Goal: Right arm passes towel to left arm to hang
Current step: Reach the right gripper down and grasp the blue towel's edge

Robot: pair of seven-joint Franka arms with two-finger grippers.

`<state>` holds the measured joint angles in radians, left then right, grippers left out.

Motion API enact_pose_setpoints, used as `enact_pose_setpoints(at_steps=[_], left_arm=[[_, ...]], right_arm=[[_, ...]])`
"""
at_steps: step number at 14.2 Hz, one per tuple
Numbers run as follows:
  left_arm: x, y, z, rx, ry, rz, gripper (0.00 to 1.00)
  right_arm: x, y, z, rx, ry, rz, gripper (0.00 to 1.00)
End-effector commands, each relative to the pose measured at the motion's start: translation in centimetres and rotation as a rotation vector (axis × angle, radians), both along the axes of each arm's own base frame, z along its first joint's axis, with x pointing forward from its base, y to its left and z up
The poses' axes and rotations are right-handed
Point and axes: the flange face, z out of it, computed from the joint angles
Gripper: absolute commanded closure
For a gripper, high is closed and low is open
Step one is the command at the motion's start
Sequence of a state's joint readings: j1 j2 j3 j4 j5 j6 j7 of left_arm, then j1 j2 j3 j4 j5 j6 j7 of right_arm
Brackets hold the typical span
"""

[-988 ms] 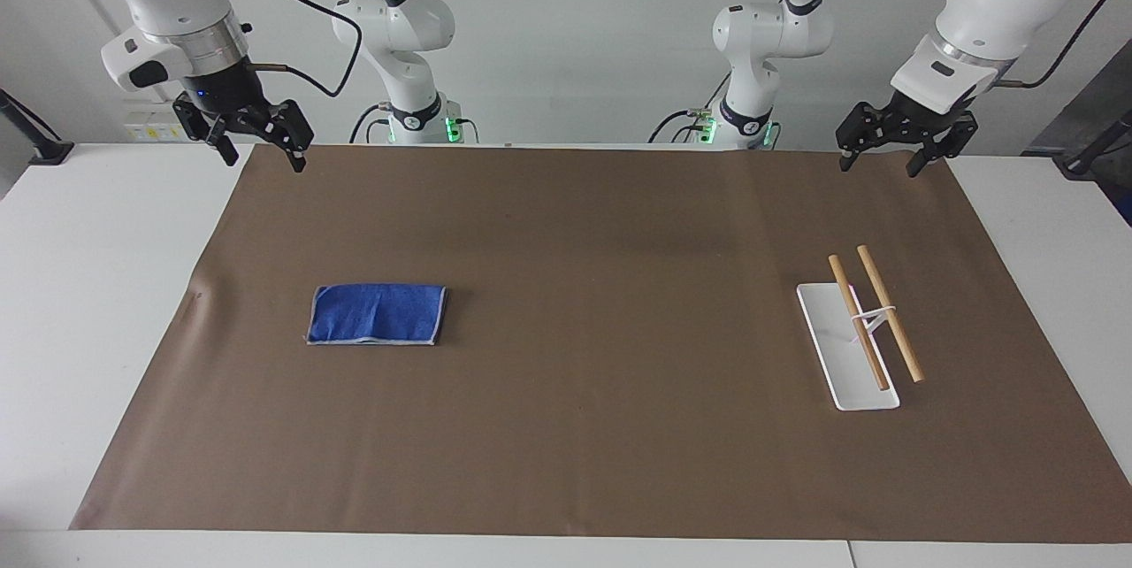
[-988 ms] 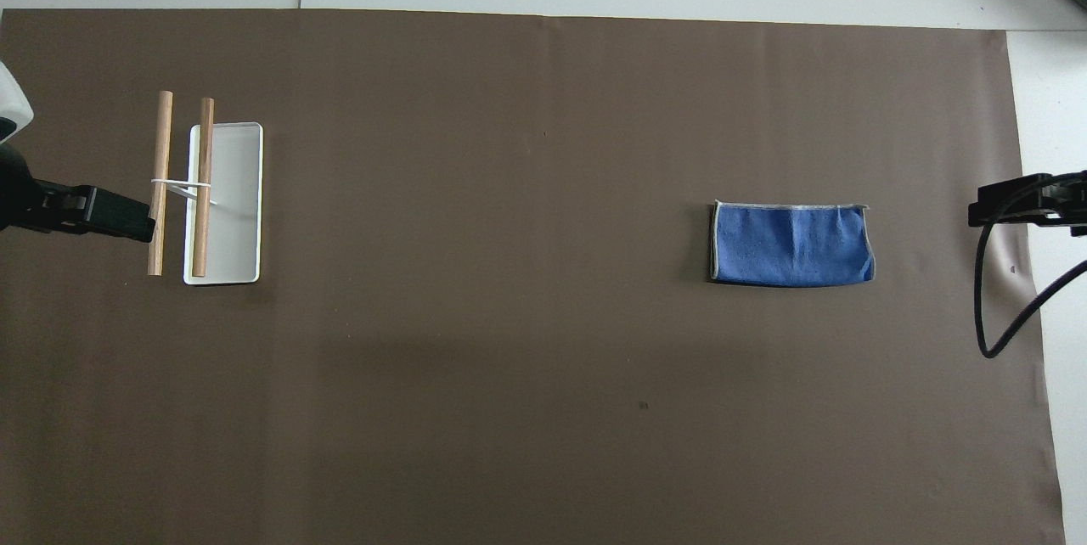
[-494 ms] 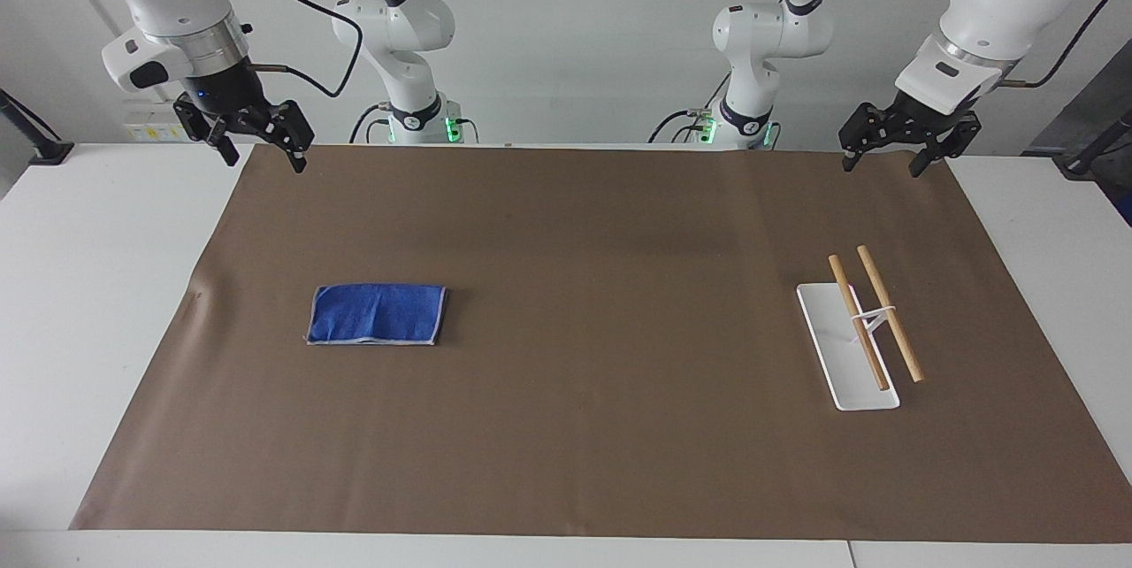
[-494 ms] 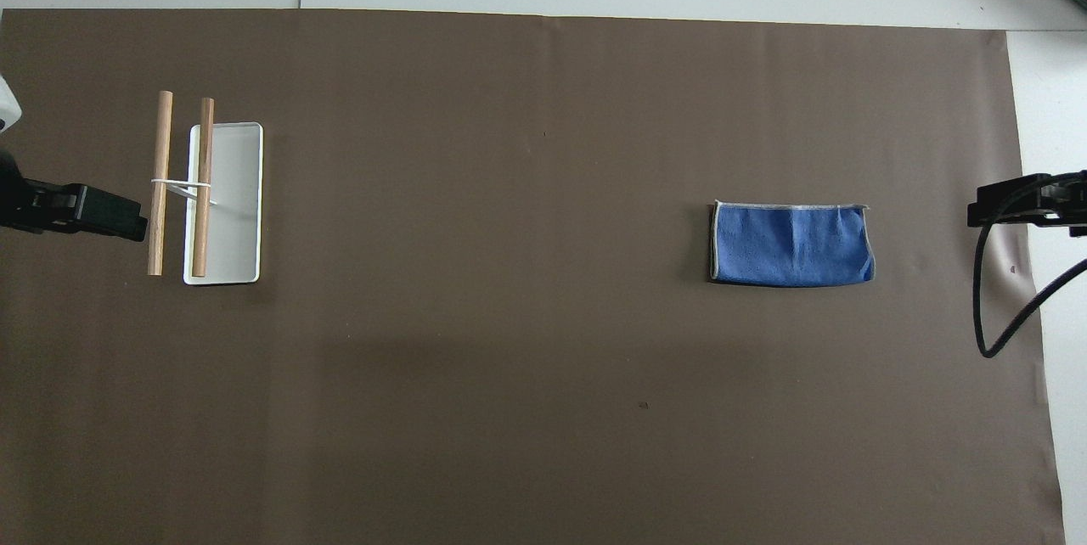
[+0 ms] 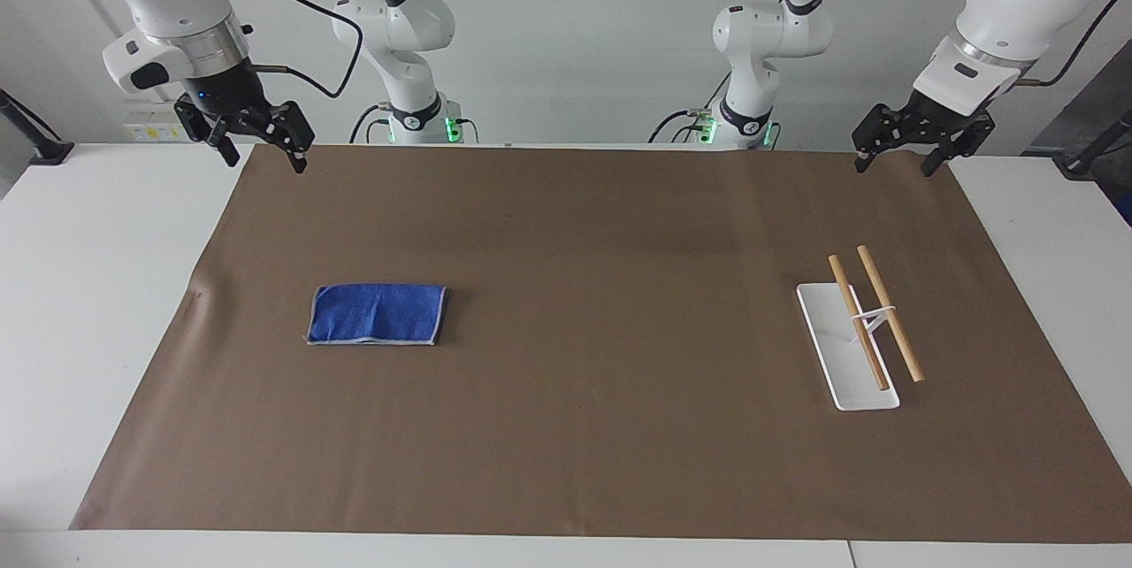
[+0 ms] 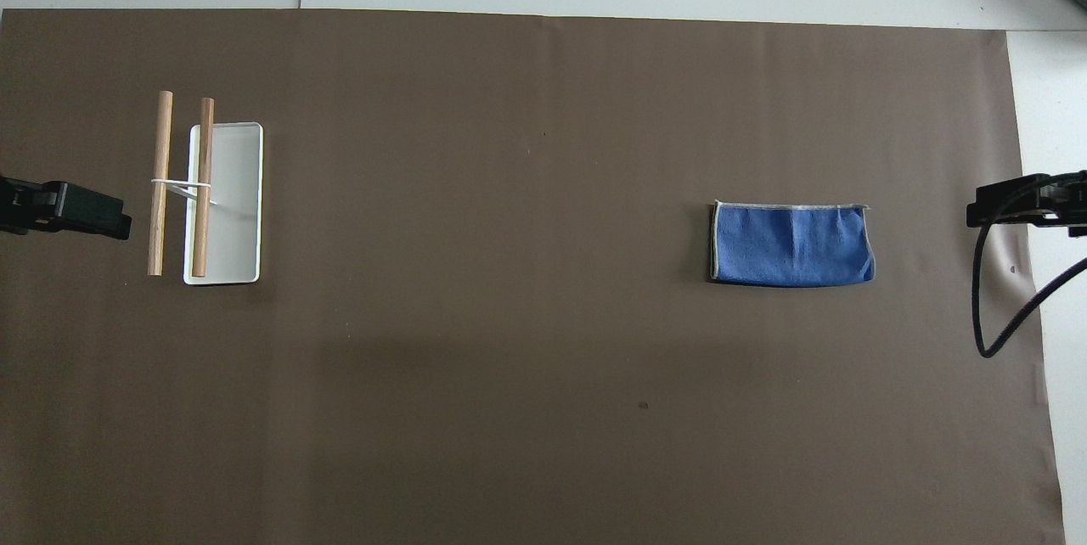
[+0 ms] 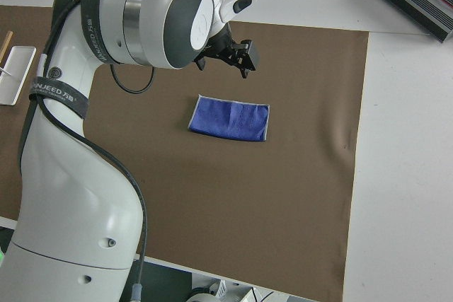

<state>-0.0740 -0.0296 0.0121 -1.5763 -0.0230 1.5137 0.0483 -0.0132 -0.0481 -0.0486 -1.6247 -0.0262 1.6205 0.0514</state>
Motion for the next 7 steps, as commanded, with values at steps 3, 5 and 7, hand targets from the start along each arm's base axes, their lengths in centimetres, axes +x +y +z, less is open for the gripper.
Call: enact_pose_setpoints(at_steps=[3,5,7], left_arm=[[-0.7,0.1,0.3,-0.004,0.006,0.012,0.0],[-0.7,0.1,0.3,-0.004,0.006,0.012,0.0],[-0.7,0.1,0.3,-0.004,0.006,0.012,0.0]], right_arm=[[0.6,0.8,-5.3,0.01,-0.026,0.008,0.0],[1.4,0.8,-9.0,0.008,-0.049,0.018,0.0],[2.9,0.9,-14.3,0.007,-0.05,0.028,0.0]])
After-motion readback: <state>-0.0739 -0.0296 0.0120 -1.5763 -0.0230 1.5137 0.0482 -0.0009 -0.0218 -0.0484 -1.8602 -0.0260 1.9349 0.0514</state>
